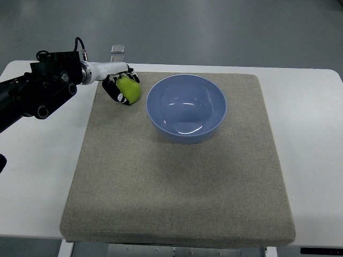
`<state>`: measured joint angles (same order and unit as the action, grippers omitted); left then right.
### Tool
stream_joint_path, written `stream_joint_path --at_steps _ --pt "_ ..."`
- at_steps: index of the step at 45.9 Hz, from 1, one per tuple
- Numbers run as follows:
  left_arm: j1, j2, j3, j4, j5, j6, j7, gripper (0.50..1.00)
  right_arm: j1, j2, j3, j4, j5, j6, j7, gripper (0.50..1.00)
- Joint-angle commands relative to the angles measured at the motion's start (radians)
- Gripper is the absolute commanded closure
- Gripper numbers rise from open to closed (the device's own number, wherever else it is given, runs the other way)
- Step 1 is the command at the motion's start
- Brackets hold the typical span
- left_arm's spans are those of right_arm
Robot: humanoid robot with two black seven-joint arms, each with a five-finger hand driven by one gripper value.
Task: Place pear in bowl with left hand
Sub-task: 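Lower the left hand onto the green pear and close fingers around it, then lift the pear with the left hand and carry it over the blue bowl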
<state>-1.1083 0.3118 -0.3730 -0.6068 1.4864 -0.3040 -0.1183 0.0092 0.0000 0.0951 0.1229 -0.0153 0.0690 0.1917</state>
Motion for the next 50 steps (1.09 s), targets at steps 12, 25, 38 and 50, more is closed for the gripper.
stream_joint_path --at_steps 12,25,38,50 --pt "-0.087 0.115 -0.01 -0.094 -0.032 -0.027 -0.001 1.0 0.0 0.0 0.0 0.0 0.0 0.0 0.0 0.574" --pt "-0.192 0.227 -0.015 -0.269 -0.241 -0.21 0.0 1.0 0.0 0.0 0.0 0.0 0.0 0.0 0.0 0.574" --pt "-0.202 0.207 -0.007 -0.413 -0.241 -0.277 0.002 1.0 0.0 0.0 0.0 0.0 0.0 0.0 0.0 0.574" --pt "-0.179 0.089 0.005 -0.447 -0.222 -0.274 0.003 1.0 0.0 0.0 0.0 0.0 0.0 0.0 0.0 0.574"
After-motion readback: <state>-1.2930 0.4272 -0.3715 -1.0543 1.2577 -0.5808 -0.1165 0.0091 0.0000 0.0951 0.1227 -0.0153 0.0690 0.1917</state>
